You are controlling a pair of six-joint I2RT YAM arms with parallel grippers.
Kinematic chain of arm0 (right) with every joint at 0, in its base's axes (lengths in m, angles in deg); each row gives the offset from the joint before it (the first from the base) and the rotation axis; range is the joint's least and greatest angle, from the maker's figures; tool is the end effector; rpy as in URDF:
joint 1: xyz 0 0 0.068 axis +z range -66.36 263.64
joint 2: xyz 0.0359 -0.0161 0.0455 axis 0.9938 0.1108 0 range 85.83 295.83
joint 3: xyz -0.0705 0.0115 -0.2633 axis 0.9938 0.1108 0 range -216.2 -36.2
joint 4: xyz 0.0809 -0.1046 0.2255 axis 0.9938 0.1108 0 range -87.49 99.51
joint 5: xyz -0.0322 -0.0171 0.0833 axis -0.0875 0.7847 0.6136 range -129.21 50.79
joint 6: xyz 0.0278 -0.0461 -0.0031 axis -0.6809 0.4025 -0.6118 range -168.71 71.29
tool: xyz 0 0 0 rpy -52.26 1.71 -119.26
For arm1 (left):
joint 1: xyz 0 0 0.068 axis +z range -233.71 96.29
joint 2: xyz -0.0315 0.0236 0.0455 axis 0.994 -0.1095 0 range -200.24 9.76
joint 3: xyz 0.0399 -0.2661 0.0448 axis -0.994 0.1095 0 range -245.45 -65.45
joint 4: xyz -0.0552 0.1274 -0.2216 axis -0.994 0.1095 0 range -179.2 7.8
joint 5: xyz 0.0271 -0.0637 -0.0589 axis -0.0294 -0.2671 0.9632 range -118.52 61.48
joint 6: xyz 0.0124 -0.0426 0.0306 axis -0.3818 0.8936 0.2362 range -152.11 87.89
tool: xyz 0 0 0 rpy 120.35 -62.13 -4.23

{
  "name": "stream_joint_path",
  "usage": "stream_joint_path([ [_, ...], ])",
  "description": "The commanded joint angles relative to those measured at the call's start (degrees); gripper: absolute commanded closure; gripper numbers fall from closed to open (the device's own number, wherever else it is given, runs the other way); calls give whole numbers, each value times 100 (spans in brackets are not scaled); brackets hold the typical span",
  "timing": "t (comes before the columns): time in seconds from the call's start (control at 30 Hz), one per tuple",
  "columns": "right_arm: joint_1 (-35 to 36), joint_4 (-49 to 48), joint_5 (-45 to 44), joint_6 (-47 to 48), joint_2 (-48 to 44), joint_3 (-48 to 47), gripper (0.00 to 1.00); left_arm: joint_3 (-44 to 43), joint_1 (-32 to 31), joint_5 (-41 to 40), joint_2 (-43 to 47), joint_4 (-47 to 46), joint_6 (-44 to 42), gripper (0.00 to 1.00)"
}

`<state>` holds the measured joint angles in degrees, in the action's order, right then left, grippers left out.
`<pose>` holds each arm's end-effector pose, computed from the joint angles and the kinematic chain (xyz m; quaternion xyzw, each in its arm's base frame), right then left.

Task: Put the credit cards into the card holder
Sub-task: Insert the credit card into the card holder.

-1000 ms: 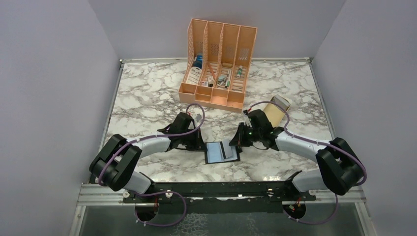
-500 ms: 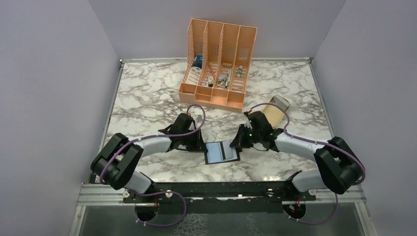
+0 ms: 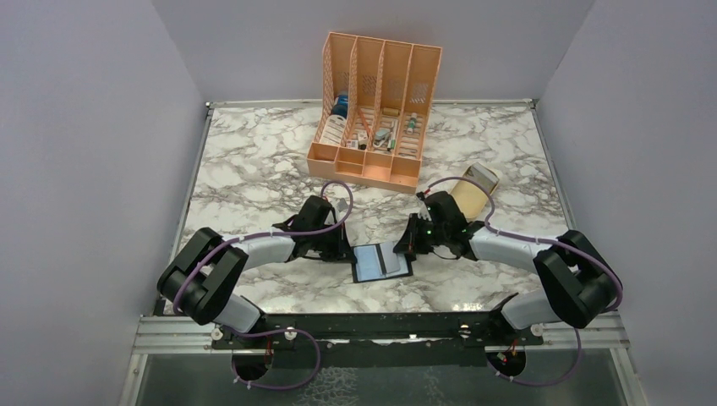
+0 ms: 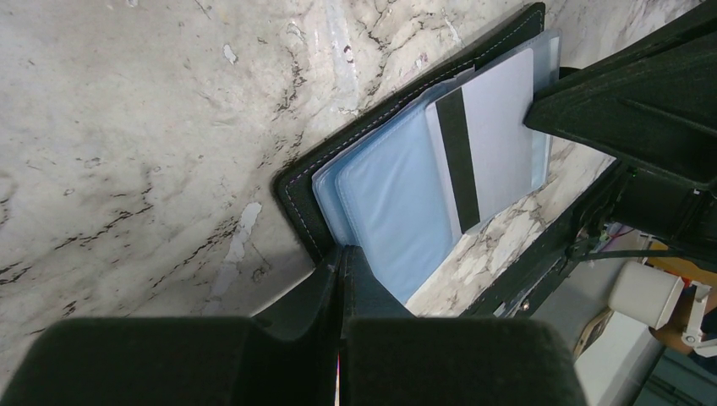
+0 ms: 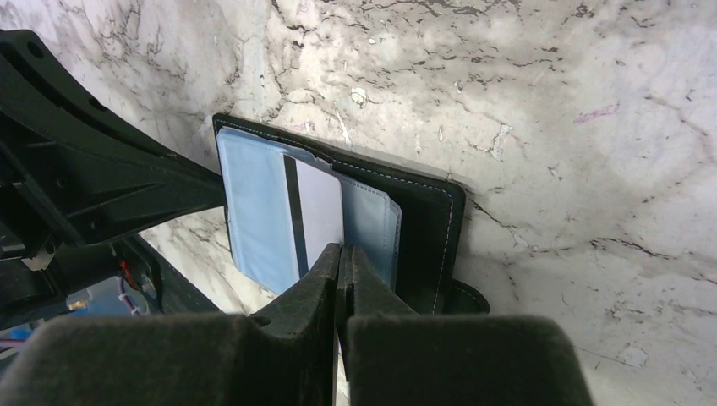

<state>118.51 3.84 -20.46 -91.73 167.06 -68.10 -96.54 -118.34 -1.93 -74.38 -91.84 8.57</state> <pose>0.2012 0.1542 0.1445 0.0113 0.9306 0.3281 0.1620 0.2014 -0.1585 0.1348 0.0293 0.9185 -0.3726 0.1288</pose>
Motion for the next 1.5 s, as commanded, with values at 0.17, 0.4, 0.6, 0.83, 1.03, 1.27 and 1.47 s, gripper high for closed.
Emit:
stream_joint_path([
  [0.17,45,-367,185,264,93,131,99,60,-53,77,-81,-107,31,100],
  [0.4,68,-288,166,246,70,158,99,59,-61,50,-55,-106,59,100],
  [0.6,93,-485,194,55,98,298,99,54,-67,35,-18,-75,73,100],
  [0.83,168,-832,95,-363,31,480,99,93,-86,15,-2,-55,100,100],
  [1.03,224,-1262,0,-703,-37,750,99,147,-92,-9,69,-52,154,100],
  [1.27,274,-1291,-325,-849,-277,896,99,203,-107,-41,65,-47,209,100],
  [1.47,277,-1267,-592,-937,-634,1044,99,273,-123,-79,117,-51,308,100],
])
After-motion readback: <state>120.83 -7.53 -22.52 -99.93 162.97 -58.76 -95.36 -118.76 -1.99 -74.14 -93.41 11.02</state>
